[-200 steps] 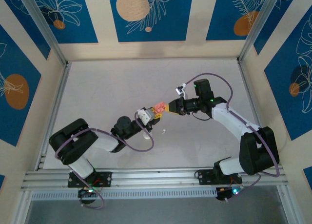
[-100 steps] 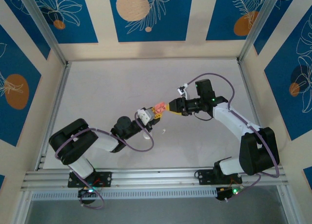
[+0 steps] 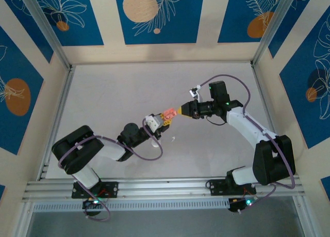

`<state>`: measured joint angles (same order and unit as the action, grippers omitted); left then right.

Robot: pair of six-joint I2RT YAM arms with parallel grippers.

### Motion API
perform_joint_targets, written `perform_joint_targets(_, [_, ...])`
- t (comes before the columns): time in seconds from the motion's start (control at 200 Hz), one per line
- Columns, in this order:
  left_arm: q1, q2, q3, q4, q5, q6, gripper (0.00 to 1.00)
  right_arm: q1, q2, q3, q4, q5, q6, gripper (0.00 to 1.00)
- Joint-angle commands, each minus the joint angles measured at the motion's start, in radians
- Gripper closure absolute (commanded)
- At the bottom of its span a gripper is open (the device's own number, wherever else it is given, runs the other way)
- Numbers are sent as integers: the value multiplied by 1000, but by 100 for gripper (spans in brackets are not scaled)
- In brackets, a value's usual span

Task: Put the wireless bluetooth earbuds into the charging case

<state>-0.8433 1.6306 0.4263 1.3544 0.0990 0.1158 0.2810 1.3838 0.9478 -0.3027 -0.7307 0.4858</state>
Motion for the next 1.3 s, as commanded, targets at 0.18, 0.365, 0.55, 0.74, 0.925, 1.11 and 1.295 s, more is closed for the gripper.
perform_joint_targets(0.18, [-16,-18,-8,52,-3,17,86,17,0,13,20,-46,8,79])
perform_joint_targets(0.365, [-15,-18,-8,52,-5,17,86,26,11,16,27,-48,10,82])
perform_joint_targets(0.55, [-14,-18,-8,53,-4,13,86,37,20,18,27,-52,8,85])
perform_joint_targets(0.74, [-15,-18,-8,52,-5,14,86,47,24,16,33,-53,11,86])
perform_joint_targets(0.925, [-14,-18,-8,52,-5,14,86,57,27,17,55,-53,26,86])
perform_joint_targets(1.11, [-14,-18,-6,53,-5,14,86,69,30,16,62,-49,34,86])
perform_joint_targets(1.295, [-14,-18,-4,52,-2,13,86,75,29,16,72,-42,42,85])
